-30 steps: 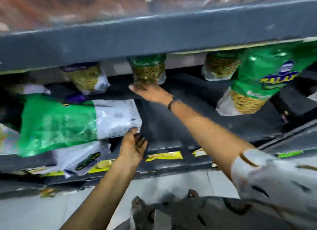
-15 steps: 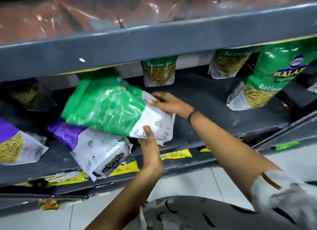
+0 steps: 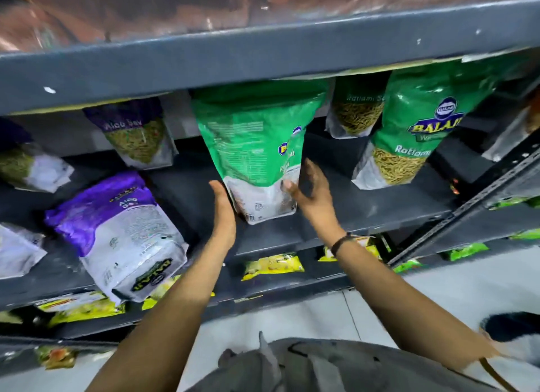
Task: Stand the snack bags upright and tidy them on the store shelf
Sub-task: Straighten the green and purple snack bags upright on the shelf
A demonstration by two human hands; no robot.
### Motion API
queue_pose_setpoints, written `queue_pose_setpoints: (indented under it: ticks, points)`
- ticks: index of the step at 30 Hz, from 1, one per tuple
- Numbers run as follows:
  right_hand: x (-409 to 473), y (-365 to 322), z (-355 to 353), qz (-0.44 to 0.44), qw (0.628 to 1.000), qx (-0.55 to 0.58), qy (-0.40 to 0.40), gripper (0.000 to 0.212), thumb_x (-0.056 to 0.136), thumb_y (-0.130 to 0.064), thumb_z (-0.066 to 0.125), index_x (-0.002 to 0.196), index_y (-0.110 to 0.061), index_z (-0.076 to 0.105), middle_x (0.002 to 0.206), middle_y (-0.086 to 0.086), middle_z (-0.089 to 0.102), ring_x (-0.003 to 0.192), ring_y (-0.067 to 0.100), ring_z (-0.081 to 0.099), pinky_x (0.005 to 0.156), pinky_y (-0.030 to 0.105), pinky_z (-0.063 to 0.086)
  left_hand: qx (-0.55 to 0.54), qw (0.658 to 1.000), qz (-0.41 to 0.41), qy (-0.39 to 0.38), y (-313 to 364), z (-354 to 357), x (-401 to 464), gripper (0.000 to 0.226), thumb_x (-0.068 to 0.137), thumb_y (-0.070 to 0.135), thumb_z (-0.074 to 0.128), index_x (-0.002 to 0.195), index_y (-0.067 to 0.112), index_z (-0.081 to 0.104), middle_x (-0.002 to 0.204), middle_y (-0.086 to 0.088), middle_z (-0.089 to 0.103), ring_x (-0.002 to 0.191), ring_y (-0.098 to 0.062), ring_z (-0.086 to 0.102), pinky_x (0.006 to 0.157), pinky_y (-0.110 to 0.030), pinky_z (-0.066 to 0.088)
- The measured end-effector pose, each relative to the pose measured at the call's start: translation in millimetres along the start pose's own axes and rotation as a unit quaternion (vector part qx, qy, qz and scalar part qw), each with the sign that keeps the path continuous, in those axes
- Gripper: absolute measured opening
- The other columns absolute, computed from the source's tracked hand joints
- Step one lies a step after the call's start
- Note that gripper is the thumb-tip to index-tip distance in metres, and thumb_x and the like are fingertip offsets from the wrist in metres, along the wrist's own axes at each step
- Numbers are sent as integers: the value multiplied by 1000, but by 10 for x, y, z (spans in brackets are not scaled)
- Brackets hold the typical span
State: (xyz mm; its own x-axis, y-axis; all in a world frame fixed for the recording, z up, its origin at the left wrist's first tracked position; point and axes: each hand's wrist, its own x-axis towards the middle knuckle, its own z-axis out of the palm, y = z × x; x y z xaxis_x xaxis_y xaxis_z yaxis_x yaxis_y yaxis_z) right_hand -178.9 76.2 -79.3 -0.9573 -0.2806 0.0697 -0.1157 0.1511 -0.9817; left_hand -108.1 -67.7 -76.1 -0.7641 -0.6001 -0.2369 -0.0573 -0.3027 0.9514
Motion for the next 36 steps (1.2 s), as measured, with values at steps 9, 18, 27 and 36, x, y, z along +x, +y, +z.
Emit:
queue_pose_setpoints:
  ticks: [9, 18, 27, 36]
  points:
    - [-453, -72, 353, 55, 997, 58, -9, 52, 93, -37, 49, 140, -18, 36, 141, 8, 37, 129, 12, 35, 116, 30, 24, -20, 999, -4, 26, -34, 52, 3, 69, 87, 66, 3, 116, 31, 56, 130, 7, 53, 124, -12, 48, 113, -33, 30]
    - [-419, -51, 302, 132, 968, 169, 131, 40, 97, -33, 40, 132, -13, 44, 140, 11, 46, 128, 19, 45, 114, 40, 33, 5, 997, -7, 72, 132, 163, 181, 81, 83, 71, 9, 146, 23, 25, 154, 1, 31, 140, -15, 29, 119, -37, 18]
    - [-148, -182, 259, 158, 963, 207, 69, 26, 99, -36, 34, 102, -20, 55, 122, 13, 62, 111, 25, 60, 99, 39, 48, 1, 999, 5, 40, 133, 320, 66, 67, 91, 61, 11, 137, 22, 42, 140, 7, 47, 121, -7, 46, 99, -21, 33]
    - [-62, -240, 221, 93, 976, 104, 165, 33, 97, -29, 42, 115, -4, 54, 121, 19, 60, 104, 21, 55, 92, 33, 43, -8, 988, 45, 150, 121, 76, -287, 56, 93, 55, 25, 130, 19, 48, 141, 0, 50, 129, -16, 45, 113, -44, 32]
